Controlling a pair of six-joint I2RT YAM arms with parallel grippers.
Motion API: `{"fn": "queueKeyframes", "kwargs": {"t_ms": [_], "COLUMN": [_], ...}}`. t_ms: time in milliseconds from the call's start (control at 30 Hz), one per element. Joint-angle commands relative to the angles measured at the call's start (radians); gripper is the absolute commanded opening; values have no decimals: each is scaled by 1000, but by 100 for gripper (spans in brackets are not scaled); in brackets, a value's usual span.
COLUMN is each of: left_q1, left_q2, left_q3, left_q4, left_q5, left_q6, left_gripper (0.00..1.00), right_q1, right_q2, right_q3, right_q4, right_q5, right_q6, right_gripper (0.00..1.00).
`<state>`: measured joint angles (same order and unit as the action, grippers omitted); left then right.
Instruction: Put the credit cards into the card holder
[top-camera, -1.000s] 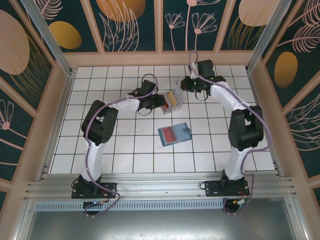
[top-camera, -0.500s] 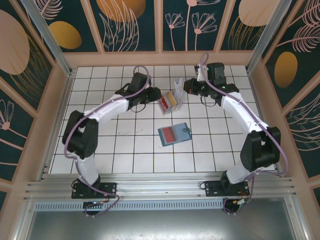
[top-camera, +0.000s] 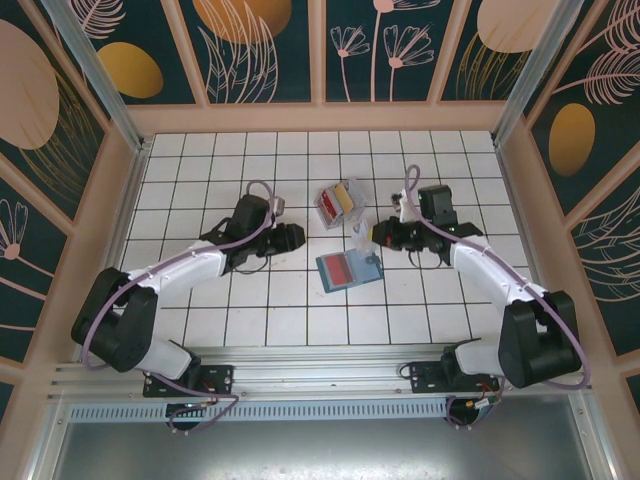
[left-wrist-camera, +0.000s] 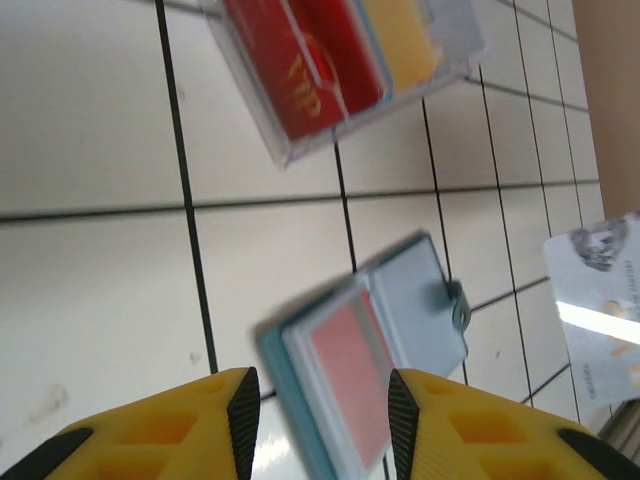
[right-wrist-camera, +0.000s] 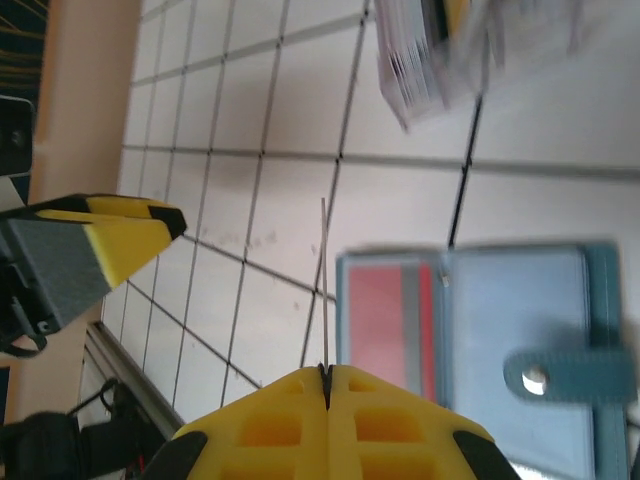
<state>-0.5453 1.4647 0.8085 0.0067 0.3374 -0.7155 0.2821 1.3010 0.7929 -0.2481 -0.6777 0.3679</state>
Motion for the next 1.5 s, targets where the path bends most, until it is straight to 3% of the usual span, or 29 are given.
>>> {"fn": "queueKeyframes", "kwargs": {"t_ms": [0,167,367,1000,1467], "left_q1": [-28,-78,-130,-143,-145], "left_q2": [-54,-14,87,276,331], "left_q3": [-75,-137,-98,-13,1], "left_q4": [94,151,171,179,183], "left_q5": [52,60,43,67,69], "left_q6": [-31,-81,-113,-158,-159], "left_gripper": [41,41,40,38,37], "right_q1": [-5,6,12,15,14], "right_q2": [-50,-50,1,165,248], "right_q3": [-98,-234,-258,-220,-198], "right_q4": [86,210,248,321,334], "right_q5": [-46,-79,-62,-99,-128], "right_q6": [43,110,96,63,25], "right_gripper": [1,1,1,1,1]}}
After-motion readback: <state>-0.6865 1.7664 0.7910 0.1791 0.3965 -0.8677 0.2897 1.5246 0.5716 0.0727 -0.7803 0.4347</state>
